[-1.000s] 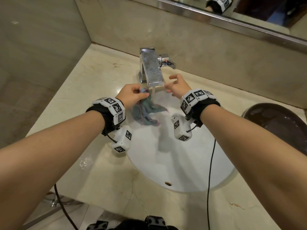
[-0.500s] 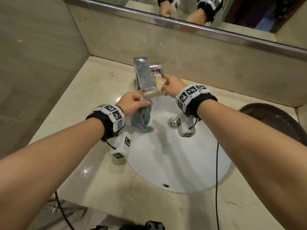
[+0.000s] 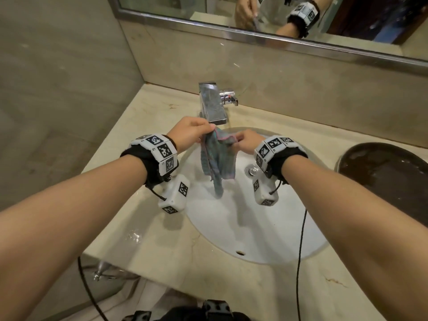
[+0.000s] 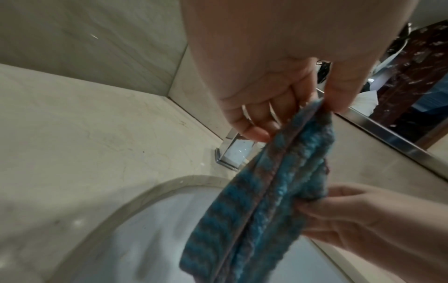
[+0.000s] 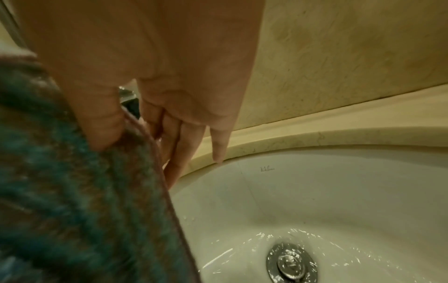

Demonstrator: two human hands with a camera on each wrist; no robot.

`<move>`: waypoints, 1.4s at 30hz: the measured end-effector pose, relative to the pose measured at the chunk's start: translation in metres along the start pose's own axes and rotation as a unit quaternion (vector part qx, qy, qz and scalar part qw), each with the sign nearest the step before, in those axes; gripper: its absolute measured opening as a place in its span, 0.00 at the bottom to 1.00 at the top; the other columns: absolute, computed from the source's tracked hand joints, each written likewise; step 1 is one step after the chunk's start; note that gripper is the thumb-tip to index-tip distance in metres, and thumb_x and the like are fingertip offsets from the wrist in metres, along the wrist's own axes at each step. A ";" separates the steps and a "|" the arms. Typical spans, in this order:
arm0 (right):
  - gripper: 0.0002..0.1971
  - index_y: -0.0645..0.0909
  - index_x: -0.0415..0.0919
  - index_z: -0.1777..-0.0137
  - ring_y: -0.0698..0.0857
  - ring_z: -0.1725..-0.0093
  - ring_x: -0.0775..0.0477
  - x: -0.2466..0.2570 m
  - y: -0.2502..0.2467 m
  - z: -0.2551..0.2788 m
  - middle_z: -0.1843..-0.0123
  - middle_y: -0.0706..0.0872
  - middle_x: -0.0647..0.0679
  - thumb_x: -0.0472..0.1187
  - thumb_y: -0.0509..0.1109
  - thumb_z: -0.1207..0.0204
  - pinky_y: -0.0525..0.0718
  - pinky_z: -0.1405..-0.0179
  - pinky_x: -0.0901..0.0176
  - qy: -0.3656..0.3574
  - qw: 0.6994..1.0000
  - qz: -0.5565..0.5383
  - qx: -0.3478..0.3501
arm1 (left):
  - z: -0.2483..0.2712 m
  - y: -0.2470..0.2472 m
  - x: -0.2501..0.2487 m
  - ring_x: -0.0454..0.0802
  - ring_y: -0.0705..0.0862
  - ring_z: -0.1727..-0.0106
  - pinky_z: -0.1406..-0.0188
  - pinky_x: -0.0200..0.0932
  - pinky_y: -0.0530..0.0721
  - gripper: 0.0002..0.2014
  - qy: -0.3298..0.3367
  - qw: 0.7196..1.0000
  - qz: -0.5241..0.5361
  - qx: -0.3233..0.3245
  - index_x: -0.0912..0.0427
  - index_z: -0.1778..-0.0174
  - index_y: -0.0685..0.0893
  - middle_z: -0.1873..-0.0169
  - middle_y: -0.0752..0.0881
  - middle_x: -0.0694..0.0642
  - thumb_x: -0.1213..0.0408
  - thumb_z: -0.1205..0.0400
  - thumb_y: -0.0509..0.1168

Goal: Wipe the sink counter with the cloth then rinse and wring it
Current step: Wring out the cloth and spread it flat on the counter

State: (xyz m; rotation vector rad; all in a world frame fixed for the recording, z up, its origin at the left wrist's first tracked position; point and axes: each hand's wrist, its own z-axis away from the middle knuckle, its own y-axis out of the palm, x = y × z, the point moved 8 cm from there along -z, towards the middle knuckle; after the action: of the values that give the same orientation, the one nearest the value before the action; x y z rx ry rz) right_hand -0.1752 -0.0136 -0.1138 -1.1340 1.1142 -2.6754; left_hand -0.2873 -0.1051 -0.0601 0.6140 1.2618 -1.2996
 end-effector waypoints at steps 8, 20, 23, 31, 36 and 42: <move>0.17 0.70 0.48 0.72 0.78 0.57 0.48 0.037 -0.030 0.010 0.62 0.79 0.47 0.41 0.69 0.23 0.73 0.64 0.61 -0.070 0.996 -0.044 -0.040 | 0.006 -0.024 0.024 0.60 0.84 0.54 0.48 0.54 0.86 0.11 -0.068 0.969 -0.213 -0.108 0.55 0.55 0.78 0.55 0.86 0.63 0.65 0.28 0.73; 0.17 0.77 0.39 0.64 0.76 0.54 0.45 0.032 -0.052 0.024 0.61 0.79 0.46 0.54 0.72 0.27 0.71 0.65 0.59 0.029 0.977 0.210 0.029 | 0.018 -0.025 -0.012 0.65 0.81 0.48 0.53 0.52 0.76 0.09 -0.005 0.962 -0.195 -0.190 0.60 0.52 0.66 0.48 0.83 0.70 0.60 0.12 0.47; 0.19 0.83 0.34 0.50 0.77 0.54 0.45 0.028 -0.047 0.035 0.59 0.81 0.46 0.53 0.72 0.26 0.74 0.64 0.58 0.052 0.965 0.246 0.068 | 0.019 -0.022 -0.015 0.64 0.81 0.51 0.58 0.47 0.69 0.11 0.017 0.963 -0.193 -0.185 0.61 0.55 0.67 0.56 0.80 0.67 0.60 0.12 0.46; 0.16 0.87 0.49 0.59 0.86 0.65 0.48 -0.079 -0.061 -0.071 0.66 0.87 0.54 0.59 0.73 0.40 0.88 0.55 0.51 0.131 0.930 0.343 0.031 | 0.021 -0.022 -0.013 0.65 0.81 0.55 0.52 0.53 0.82 0.18 0.034 0.968 -0.173 -0.180 0.56 0.68 0.68 0.57 0.81 0.71 0.57 0.12 0.47; 0.06 0.81 0.40 0.59 0.86 0.77 0.52 0.001 -0.060 0.030 0.88 0.81 0.54 0.37 0.65 0.21 0.89 0.69 0.59 0.106 0.993 0.051 -0.032 | 0.017 -0.025 -0.008 0.64 0.83 0.52 0.46 0.62 0.84 0.18 0.038 0.981 -0.107 -0.158 0.58 0.66 0.76 0.62 0.81 0.62 0.56 0.13 0.51; 0.12 0.74 0.36 0.65 0.80 0.74 0.47 0.022 -0.056 0.038 0.69 0.80 0.41 0.36 0.62 0.18 0.85 0.63 0.55 0.132 0.974 -0.183 -0.035 | 0.018 -0.005 -0.006 0.49 0.81 0.59 0.53 0.44 0.80 0.15 -0.023 0.996 0.037 -0.084 0.54 0.66 0.76 0.65 0.82 0.51 0.57 0.14 0.56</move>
State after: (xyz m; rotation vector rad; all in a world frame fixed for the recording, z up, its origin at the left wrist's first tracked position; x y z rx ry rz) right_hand -0.1540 -0.0013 -0.0476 -1.1157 1.1369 -3.1730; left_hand -0.2847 -0.1204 -0.0484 0.5051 1.2837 -1.1275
